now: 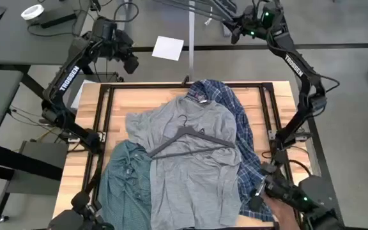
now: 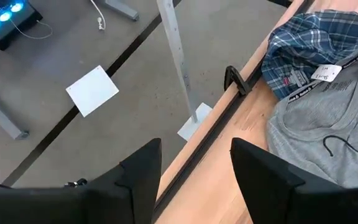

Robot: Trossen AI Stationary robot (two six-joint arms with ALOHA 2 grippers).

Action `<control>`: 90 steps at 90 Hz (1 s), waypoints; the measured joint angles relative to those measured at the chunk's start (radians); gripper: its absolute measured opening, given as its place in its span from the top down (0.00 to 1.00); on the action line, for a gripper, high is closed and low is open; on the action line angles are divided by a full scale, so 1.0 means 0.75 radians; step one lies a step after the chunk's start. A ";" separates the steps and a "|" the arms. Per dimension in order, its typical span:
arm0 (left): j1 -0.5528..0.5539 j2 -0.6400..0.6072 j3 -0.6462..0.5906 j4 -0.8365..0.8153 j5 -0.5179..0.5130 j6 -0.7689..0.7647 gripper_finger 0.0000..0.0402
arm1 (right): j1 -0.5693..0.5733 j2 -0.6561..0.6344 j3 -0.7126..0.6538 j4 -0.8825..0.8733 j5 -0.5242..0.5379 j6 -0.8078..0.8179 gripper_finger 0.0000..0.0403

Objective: Hang clothes
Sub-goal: Remove the gray hanger from the hanger rack

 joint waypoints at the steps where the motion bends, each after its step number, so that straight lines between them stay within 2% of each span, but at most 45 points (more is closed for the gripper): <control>1: 0.000 0.000 0.000 0.000 0.000 0.000 0.56 | 0.001 0.004 0.000 0.003 0.000 0.002 0.73; 15: 0.000 0.000 0.000 0.000 -0.001 -0.004 0.56 | 0.012 0.007 -0.001 0.078 -0.018 0.004 0.79; 27: 0.000 -0.001 0.000 -0.001 -0.001 -0.020 0.56 | 0.009 -0.007 -0.001 0.108 -0.020 -0.002 0.93; 55: 0.000 -0.001 0.000 0.005 -0.001 -0.011 0.56 | 0.012 -0.029 0.008 0.115 -0.014 0.006 0.93; 90: 0.000 -0.001 0.000 0.071 -0.002 -0.005 0.56 | 0.098 -0.034 0.087 0.125 -0.019 0.028 0.93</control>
